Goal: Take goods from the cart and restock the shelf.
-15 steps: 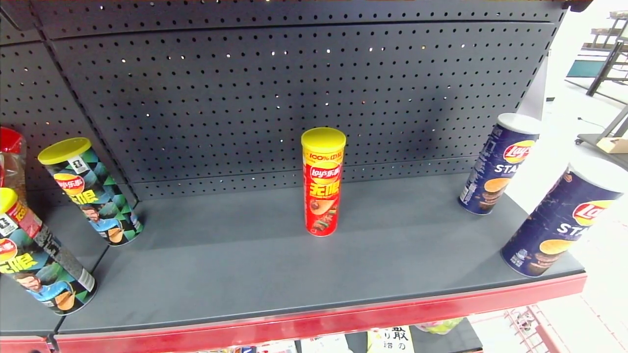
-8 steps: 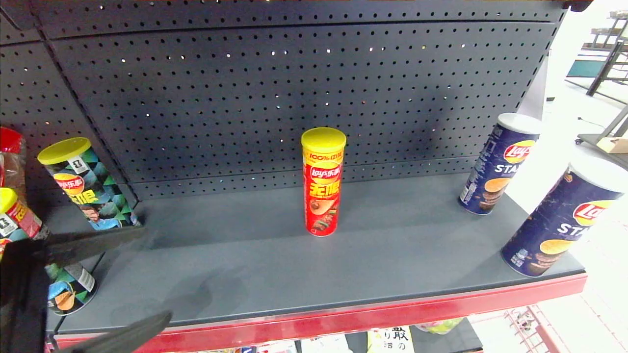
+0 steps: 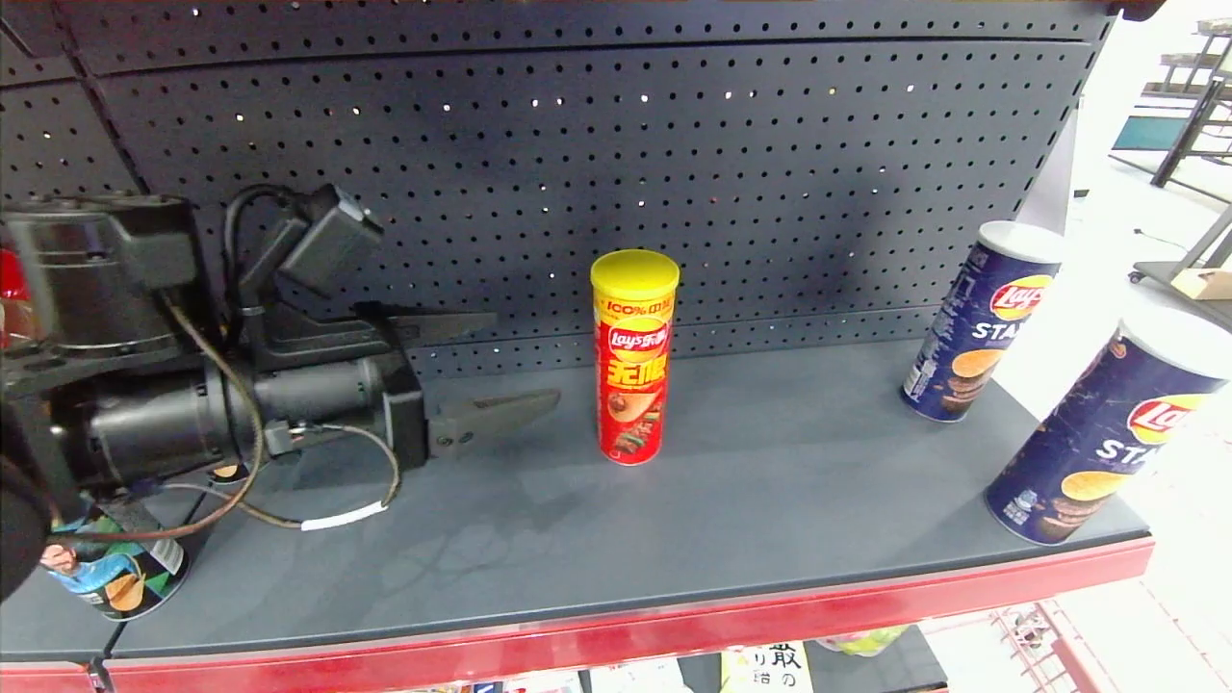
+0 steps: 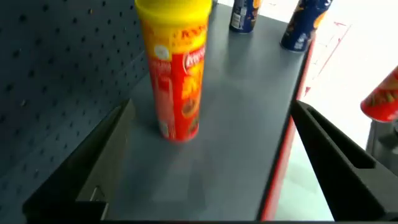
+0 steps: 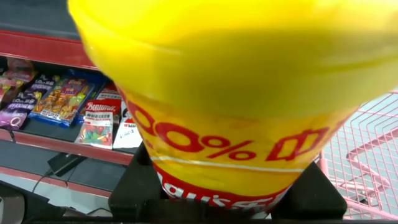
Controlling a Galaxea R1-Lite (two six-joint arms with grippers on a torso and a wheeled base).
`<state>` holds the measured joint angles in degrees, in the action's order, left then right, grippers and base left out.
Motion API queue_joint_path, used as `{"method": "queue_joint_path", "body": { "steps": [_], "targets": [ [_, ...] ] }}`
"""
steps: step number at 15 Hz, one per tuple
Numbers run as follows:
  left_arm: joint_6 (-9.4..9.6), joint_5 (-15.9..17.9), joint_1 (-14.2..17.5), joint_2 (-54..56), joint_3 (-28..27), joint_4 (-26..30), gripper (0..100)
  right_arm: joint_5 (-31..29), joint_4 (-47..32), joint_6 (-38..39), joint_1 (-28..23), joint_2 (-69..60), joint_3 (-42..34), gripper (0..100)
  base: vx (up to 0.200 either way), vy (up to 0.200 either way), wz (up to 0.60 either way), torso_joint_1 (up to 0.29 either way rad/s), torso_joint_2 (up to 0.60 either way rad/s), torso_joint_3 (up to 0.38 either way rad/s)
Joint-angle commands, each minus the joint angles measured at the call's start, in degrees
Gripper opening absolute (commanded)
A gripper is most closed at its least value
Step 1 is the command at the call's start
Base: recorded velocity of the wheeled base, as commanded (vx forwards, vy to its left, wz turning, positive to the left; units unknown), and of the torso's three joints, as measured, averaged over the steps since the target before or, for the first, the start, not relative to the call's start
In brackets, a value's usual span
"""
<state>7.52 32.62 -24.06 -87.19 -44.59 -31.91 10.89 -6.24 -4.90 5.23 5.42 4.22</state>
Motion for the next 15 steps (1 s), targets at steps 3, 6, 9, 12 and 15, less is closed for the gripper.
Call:
{"method": "queue_joint_path", "body": {
  "steps": [3,6,9,12,15],
  "targets": [
    [0.04,0.07,-2.65,-9.14,-6.56,-0.17,100,0.01,0.00,0.07,0.04,0.11,0.00,0,0.000,0.000,0.00,0.000,0.00,0.000],
    [0.12,-0.19,-3.18,-11.95,-9.02,-0.25,100,0.01,0.00,-0.02,0.04,0.11,0.00,0,0.000,0.000,0.00,0.000,0.00,0.000],
    [0.39,-1.16,-3.09,-14.59,-11.31,-0.25,100,0.01,0.00,0.07,0.04,0.11,0.00,0,0.000,0.000,0.00,0.000,0.00,0.000],
    [0.56,-1.68,-3.18,-17.58,-13.59,-2.19,100,-0.08,0.00,0.07,0.04,0.11,0.00,0,0.000,0.000,0.00,0.000,0.00,0.000],
    [0.56,-2.48,-3.62,-19.86,-15.44,-3.86,100,-0.08,0.00,0.07,0.04,0.11,0.09,0,0.000,0.000,0.00,0.000,0.00,0.000]
  ]
}}
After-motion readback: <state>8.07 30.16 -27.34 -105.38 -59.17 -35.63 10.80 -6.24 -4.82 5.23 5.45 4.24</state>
